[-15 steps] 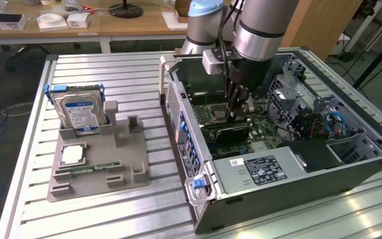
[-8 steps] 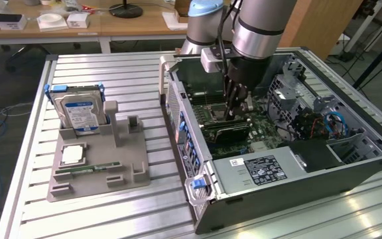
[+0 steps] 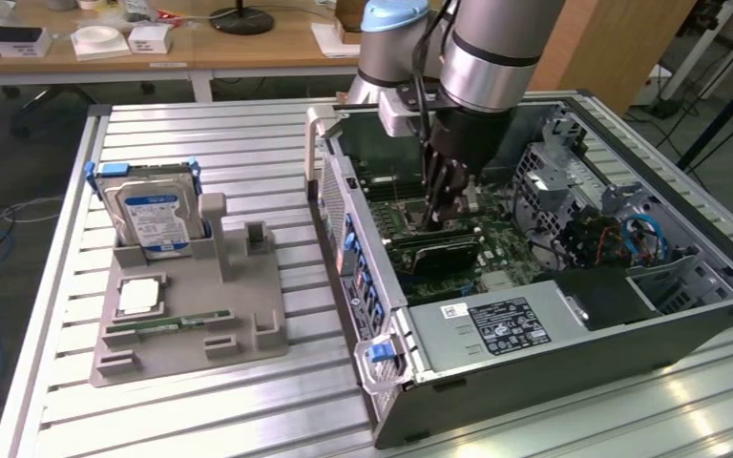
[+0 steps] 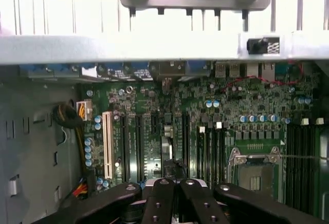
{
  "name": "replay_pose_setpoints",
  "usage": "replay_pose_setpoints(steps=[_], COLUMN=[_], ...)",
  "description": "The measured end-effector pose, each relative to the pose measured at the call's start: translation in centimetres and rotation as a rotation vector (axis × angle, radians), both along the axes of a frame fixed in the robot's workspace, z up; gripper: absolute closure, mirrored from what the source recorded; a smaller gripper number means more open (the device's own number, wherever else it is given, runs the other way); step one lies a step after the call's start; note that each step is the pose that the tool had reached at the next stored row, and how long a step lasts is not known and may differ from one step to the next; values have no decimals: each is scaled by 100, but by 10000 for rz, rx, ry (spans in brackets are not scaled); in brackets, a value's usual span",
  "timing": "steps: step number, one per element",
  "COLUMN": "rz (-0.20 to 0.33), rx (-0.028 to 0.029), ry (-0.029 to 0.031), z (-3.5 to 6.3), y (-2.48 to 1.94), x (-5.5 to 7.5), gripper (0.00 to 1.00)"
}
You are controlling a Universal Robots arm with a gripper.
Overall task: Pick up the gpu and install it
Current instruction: 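Press down on the gpu until it lock into place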
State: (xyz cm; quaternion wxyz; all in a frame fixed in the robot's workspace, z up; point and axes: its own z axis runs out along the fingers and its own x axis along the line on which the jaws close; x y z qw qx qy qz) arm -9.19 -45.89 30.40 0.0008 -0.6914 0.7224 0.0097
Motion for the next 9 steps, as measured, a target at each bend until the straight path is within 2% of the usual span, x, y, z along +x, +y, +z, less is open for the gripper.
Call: replay_pose_setpoints(steps=[2,3,4,9], rz=[3,2,4,3], rx=[-5,-11,-20,-38], ry=[170,277,476,477], z=[1,1,1,0], y=[0,1,2,6], x=[-20,-38,-111,-271], gripper=[89,89,89,89])
